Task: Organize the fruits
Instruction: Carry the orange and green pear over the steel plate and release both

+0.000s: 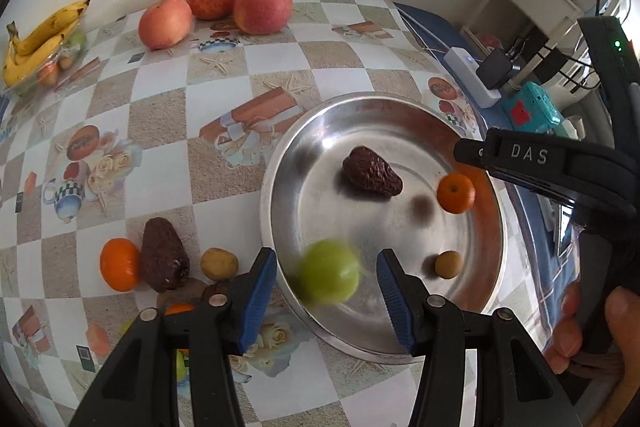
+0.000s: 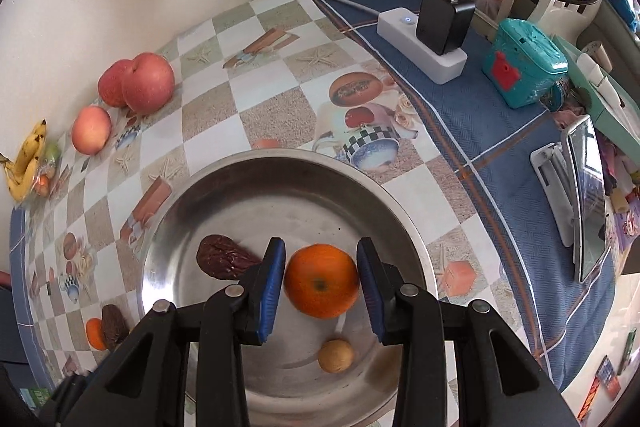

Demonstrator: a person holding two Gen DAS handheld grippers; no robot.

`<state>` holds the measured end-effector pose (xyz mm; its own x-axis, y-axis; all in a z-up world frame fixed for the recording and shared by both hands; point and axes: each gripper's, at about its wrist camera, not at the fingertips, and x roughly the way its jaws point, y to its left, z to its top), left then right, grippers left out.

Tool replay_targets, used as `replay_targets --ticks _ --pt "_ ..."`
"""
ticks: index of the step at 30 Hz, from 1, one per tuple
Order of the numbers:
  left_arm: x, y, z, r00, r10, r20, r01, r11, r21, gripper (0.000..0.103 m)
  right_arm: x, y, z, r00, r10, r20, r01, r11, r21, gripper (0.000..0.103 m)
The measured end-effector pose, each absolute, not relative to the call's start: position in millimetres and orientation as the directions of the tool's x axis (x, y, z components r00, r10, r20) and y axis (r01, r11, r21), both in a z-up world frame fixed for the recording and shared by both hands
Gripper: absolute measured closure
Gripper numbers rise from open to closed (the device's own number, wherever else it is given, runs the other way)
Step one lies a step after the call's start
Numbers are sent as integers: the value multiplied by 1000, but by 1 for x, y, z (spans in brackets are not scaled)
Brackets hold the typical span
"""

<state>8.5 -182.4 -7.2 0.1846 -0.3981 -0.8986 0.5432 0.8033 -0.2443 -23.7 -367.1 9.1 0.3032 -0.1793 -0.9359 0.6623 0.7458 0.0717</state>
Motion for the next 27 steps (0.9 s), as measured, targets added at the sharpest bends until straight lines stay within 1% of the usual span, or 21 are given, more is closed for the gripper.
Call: replay_targets --ticks 3,5,7,12,16,20,27 --pt "12 -176 -4 193 -405 -893 527 811 -254 43 -20 -363 11 303 -188 -934 647 760 57 61" --pt "15 -171 -5 195 -403 -894 515 818 -257 42 -19 -359 11 301 -193 -934 639 768 48 55" --pt "19 -167 -7 195 -395 -898 496 830 -257 42 -17 -356 11 297 -197 -934 633 773 38 53" --pt "36 -146 -11 218 -354 -910 415 877 -242 39 -16 -353 7 295 -186 -937 627 778 43 52" --pt "54 -118 -10 259 -316 -913 318 920 -229 38 -13 -350 2 284 -174 -943 624 781 44 48" --pt "72 -87 -9 293 -285 -913 228 948 -222 36 -8 -343 -3 276 -158 -948 611 790 46 48" --pt "89 -39 0 354 -243 -903 116 970 -215 35 3 -318 2 292 -126 -948 573 816 68 48"
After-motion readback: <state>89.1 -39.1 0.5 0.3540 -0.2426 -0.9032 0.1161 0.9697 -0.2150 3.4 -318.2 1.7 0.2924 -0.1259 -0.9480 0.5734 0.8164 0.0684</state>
